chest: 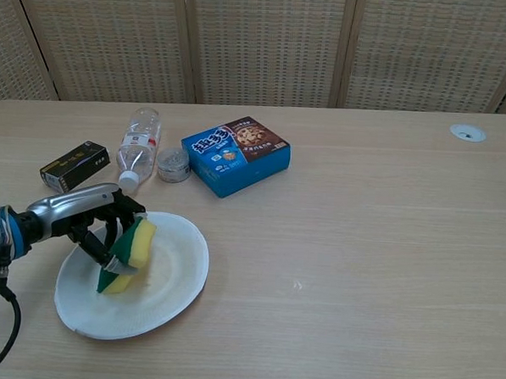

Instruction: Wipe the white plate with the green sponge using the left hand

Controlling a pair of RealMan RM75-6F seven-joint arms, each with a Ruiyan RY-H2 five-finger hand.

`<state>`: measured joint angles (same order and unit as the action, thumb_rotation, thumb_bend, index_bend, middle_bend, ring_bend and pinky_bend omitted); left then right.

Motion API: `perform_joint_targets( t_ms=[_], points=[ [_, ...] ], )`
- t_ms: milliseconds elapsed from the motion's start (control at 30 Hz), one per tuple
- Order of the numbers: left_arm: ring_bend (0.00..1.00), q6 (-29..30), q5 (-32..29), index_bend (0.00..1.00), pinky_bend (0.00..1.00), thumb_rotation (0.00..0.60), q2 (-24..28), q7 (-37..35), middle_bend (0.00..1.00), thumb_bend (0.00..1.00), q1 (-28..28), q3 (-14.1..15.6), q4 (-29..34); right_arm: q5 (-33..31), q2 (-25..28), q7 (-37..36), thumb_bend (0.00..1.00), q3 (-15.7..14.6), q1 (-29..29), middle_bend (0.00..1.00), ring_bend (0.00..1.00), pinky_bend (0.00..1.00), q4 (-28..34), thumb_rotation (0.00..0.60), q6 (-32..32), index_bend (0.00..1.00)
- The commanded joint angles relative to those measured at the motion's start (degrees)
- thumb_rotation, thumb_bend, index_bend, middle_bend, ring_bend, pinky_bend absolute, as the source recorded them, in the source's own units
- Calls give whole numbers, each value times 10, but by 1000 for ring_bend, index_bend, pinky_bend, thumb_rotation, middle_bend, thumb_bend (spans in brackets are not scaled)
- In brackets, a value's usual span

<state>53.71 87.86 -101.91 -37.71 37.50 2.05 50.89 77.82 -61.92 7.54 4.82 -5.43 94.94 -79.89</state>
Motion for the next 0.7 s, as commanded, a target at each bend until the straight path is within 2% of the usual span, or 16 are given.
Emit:
perform_joint_targets(
  t_ms=[33,267,400,700],
  points=[
    [480,15,3,733,549,600,11,-12,647,196,3,-10,18,1,1,-2,0,0,1,0,0,0,0,600,-1,0],
    [480,0,-10,733,549,600,19,17,647,195,22,-31,58,1,2,-3,0,0,1,0,0,0,1,600,0,0],
    [480,-30,-26,733,549,600,-10,53,647,195,26,-30,30,-3,2,-6,0,1,0,0,0,0,-2,600,2,0],
    [481,-40,-26,733,549,600,-38,56,647,196,24,-23,-7,-5,2,-8,0,2,-1,0,0,0,-4,600,5,0]
  ],
)
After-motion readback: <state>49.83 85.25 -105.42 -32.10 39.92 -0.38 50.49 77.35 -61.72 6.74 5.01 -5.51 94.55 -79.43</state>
